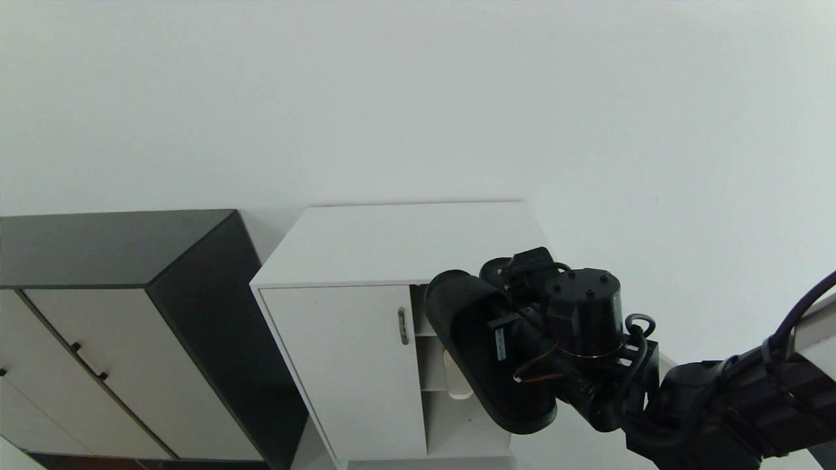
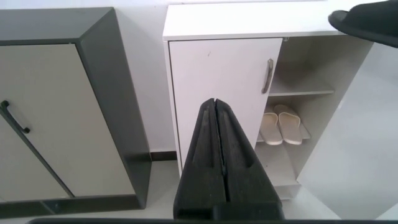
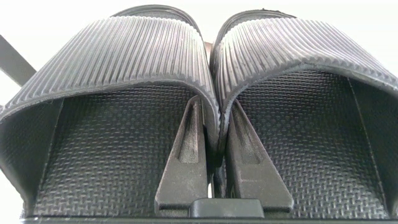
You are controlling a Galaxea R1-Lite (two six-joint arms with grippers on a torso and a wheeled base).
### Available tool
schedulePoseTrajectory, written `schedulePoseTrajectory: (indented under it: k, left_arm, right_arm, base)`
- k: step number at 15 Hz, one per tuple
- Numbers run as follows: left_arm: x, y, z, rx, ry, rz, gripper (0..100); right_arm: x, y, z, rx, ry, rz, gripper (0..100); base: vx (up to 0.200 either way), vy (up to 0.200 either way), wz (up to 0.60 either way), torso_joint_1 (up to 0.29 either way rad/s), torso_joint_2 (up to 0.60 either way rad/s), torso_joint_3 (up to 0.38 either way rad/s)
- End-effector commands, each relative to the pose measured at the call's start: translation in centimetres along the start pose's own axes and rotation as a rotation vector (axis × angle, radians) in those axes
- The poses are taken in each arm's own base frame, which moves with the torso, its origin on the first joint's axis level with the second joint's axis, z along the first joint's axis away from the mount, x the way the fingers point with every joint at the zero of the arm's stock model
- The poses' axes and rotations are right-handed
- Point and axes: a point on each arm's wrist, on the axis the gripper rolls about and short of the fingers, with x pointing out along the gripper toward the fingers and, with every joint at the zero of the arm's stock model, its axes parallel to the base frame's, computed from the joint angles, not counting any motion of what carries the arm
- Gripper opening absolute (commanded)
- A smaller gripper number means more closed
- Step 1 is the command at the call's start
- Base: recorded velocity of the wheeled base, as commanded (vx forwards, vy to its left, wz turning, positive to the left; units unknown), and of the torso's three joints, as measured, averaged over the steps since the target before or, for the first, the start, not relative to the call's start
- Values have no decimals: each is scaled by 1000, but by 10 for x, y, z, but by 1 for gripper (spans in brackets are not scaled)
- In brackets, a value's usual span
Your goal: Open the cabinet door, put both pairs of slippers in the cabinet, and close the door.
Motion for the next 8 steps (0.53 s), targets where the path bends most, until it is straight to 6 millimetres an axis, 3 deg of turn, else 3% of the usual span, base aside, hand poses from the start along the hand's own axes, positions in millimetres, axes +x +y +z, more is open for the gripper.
schedulePoseTrajectory:
  k: [1,4,8]
  left_arm:
    - [0,0,0,0,3,0,0]
    - [0,0,0,0,1,0,0]
    - [0,0,0,0,1,0,0]
  right_arm:
    - [-1,0,-2,-3,3,1,0]
    - [0,0,-3,-4,6,-1,0]
    - [0,0,-4,-8,10,-1,0]
  base:
    - [0,0,0,0,0,0]
    - [0,0,0,-105,242,139]
    - [0,0,0,-200,472,264]
